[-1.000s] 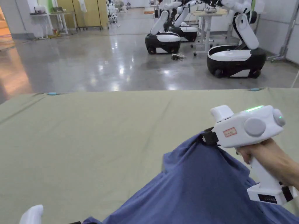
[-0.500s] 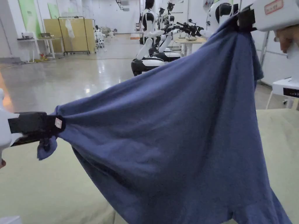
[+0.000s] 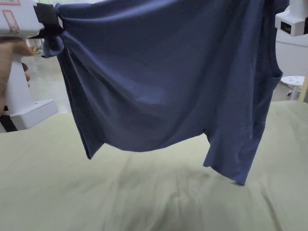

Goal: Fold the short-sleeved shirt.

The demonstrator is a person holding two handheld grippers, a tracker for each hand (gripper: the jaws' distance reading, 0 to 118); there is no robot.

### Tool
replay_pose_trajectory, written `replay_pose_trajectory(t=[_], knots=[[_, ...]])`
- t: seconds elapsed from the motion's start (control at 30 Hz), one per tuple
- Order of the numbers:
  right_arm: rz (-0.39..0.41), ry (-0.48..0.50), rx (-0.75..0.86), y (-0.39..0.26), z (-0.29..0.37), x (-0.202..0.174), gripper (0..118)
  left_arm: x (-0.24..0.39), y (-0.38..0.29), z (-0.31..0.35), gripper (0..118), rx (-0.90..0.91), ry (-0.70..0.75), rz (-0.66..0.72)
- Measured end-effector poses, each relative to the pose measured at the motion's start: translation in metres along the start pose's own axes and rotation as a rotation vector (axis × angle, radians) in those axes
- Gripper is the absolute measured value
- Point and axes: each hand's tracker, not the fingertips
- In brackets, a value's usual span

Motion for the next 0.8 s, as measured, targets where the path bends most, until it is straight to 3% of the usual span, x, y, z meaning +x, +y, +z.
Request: replay_pose_trajectory(t=[0.2,0.3,0.5,0.63,0.8], knots=[[-0.046,0.068,0.012,-0.059,0.009,-0.007,7,-0.020,-0.042,0.000,13,-0.069,-0.008,0.038],[-0.106,0.135,-0.041,-0.105,0.019,-0.019,7,-0.032,-0.079,-0.001,13,-0.159,0.035,-0.016],[-0.251,0.240,-0.221,-0.218,0.055,-0.051,7,-0.052,-0.171,0.010,13,-0.266,0.012,0.090],[-0.233,0.290,-0.328,-0.274,0.094,-0.068,7,-0.063,-0.221,0.024,13,-0.390,0.025,0.065],[-0.297,0.338,-0.351,-0.301,0.164,-0.059,7,-0.070,-0.253,0.060,13,-0.446,0.017,0.057]])
